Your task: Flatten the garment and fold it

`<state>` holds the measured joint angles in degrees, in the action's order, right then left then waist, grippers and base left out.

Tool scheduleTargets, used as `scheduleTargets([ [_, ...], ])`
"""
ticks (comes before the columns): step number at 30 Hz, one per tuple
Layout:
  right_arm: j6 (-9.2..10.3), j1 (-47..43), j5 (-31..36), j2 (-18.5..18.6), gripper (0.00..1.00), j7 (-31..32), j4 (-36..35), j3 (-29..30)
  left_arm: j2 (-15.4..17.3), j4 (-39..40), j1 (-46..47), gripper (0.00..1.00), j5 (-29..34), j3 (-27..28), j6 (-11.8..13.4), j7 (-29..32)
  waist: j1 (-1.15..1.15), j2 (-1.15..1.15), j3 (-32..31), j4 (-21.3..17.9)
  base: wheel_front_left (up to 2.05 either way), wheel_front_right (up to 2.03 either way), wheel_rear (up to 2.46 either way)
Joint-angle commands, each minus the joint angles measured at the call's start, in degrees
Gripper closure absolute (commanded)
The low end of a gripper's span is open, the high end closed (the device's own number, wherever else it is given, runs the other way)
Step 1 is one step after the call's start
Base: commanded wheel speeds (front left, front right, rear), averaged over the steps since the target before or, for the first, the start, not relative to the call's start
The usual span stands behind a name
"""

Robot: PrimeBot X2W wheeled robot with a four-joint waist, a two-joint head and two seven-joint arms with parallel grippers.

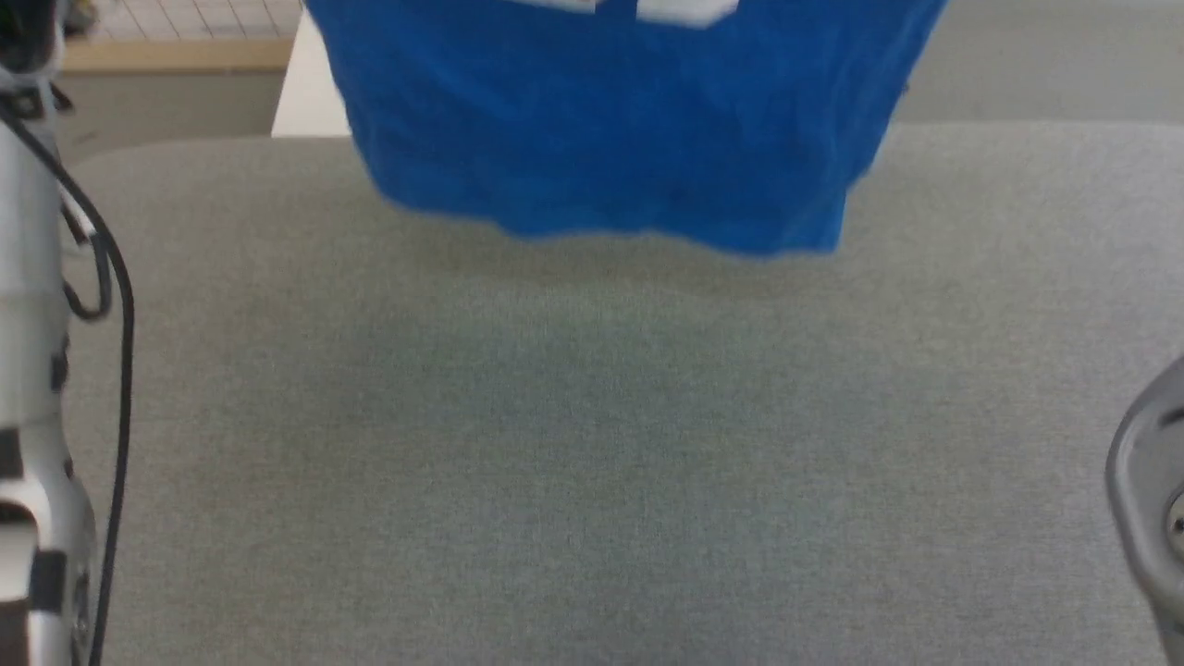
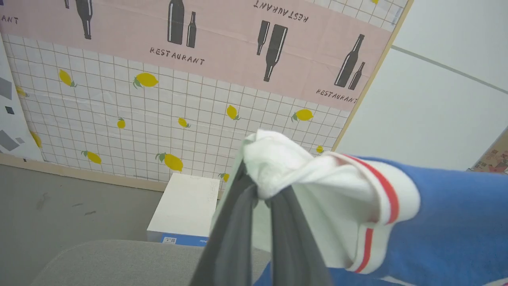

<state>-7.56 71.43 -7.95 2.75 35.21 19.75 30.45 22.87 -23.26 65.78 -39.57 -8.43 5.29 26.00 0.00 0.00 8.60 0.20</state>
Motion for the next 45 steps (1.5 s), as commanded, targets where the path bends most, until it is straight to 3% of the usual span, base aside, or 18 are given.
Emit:
scheduleTargets([
  [1, 0.08, 3.57, 1.48, 0.14, 1.0, -1.57, 1.49, 0.81, -0.29, -1.77, 3.06, 1.0, 0.92, 0.11, -0.64, -1.19, 0.0, 0.0, 6.67, 0.9, 0.0, 0.0, 0.0],
  [11, 0.08, 20.11, 8.31, 0.13, 1.0, -8.85, 11.86, 3.28, -0.41, -10.94, 15.38, 1.0, 1.81, 0.44, -3.99, -8.25, 0.0, 0.0, 16.87, 1.63, 0.0, 0.0, 0.0],
  [22, 0.08, 23.87, 9.38, 0.13, 1.0, -14.19, 22.6, 2.59, -1.37, -20.16, 17.94, 1.0, 1.86, -0.56, -8.16, -14.21, 0.0, 0.0, 23.07, 1.45, 0.0, 0.0, 0.0],
  [28, 0.08, 21.15, 8.0, 0.13, 1.0, -16.3, 28.65, 0.68, -2.76, -25.18, 16.14, 1.0, 1.5, -1.44, -9.55, -16.33, 0.0, 0.0, 23.42, 1.51, 0.0, 0.0, 0.0],
  [35, 0.08, 12.8, 4.1, 0.13, 1.0, -17.3, 33.92, -4.71, -5.94, -30.11, 9.66, 1.0, 0.18, -2.93, -11.35, -18.82, 0.0, 0.0, 19.0, 2.01, 0.0, 0.0, 0.0],
  [45, 0.08, -6.64, -5.65, 0.13, 1.0, -17.31, 32.48, -17.2, -9.73, -31.57, -5.91, 1.0, -1.8, -5.92, -12.57, -22.61, 0.0, 0.0, 7.86, 1.86, 0.0, 0.0, 0.0],
])
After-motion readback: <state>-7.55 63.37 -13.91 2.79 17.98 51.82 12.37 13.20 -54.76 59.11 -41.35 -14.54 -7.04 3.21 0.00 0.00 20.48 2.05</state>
